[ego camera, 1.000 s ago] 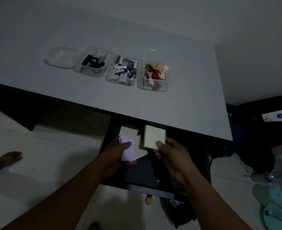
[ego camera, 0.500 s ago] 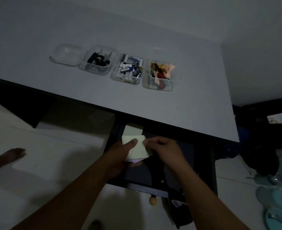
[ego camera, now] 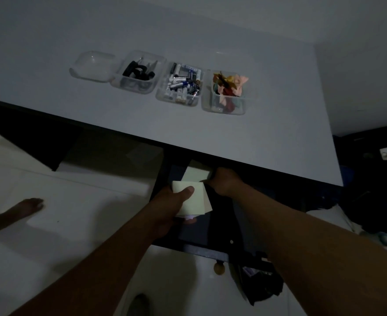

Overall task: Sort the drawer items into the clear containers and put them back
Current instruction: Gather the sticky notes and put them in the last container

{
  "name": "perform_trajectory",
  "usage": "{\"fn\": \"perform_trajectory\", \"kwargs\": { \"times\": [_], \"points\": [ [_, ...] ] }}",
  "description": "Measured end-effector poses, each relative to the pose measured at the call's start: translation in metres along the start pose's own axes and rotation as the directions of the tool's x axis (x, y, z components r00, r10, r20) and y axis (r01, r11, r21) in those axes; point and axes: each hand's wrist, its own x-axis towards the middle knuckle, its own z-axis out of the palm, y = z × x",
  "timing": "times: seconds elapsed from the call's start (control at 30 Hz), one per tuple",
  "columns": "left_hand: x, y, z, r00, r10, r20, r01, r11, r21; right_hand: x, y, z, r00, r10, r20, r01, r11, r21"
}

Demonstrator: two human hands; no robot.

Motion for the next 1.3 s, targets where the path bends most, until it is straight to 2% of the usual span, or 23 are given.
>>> {"fn": "perform_trajectory", "kwargs": {
  "times": [0.1, 0.17, 0.23, 0.3, 0.37, 0.4, 0.47, 0.57, 0.7, 0.87, 1.0, 1.3],
  "points": [
    [0.003, 0.002, 0.001, 1.0, 0.001, -0.006, -0.001, 1.0, -0.002, -0.014, 0.022, -0.005, 0.989, 0.125, -0.078, -0.106, 0.973, 0.206],
    [0.004, 0.003, 0.001, 1.0, 0.003, -0.005, -0.003, 1.0, 0.006, -0.032, 0.034, -0.01, 0.971, 0.192, -0.142, -0.12, 0.905, 0.409],
    [0.004, 0.002, 0.003, 1.0, 0.003, 0.006, -0.003, 1.0, 0.005, -0.054, 0.046, -0.014, 0.97, 0.208, -0.125, -0.075, 0.749, 0.658],
    [0.004, 0.002, 0.004, 1.0, -0.001, 0.007, 0.001, 1.0, 0.008, -0.074, 0.057, -0.017, 0.977, 0.19, -0.094, -0.023, 0.535, 0.845],
    [0.003, 0.002, 0.006, 1.0, 0.003, 0.026, -0.003, 1.0, 0.02, -0.089, 0.067, -0.019, 0.988, 0.142, -0.068, 0.006, 0.394, 0.919],
    [0.002, 0.002, 0.007, 0.999, 0.008, 0.037, -0.009, 1.0, 0.025, -0.094, 0.069, -0.019, 0.993, 0.104, -0.052, 0.011, 0.355, 0.935],
    [-0.001, 0.004, 0.01, 0.999, 0.016, 0.048, -0.017, 0.999, 0.028, -0.104, 0.068, -0.019, 0.999, 0.029, -0.019, 0.008, 0.343, 0.939],
    [-0.006, 0.005, 0.017, 0.998, 0.037, 0.053, -0.037, 0.999, 0.004, -0.114, 0.059, -0.017, 0.997, -0.063, -0.034, 0.057, 0.412, 0.909],
    [-0.014, 0.005, 0.024, 0.985, 0.161, 0.063, -0.16, 0.987, -0.017, -0.121, 0.051, -0.019, 0.992, -0.065, -0.104, 0.123, 0.476, 0.871],
    [-0.021, 0.003, 0.03, 0.943, 0.321, 0.083, -0.33, 0.936, 0.126, -0.133, 0.055, -0.023, 0.993, -0.067, -0.092, 0.113, 0.474, 0.873],
    [-0.023, 0.001, 0.032, 0.933, 0.343, 0.108, -0.357, 0.92, 0.161, -0.14, 0.06, -0.022, 0.994, -0.099, -0.045, 0.082, 0.41, 0.908],
    [-0.021, -0.003, 0.029, 0.955, 0.281, 0.098, -0.292, 0.948, 0.124, -0.141, 0.06, -0.024, 0.982, -0.188, 0.018, 0.018, 0.188, 0.982]
  ]
}}
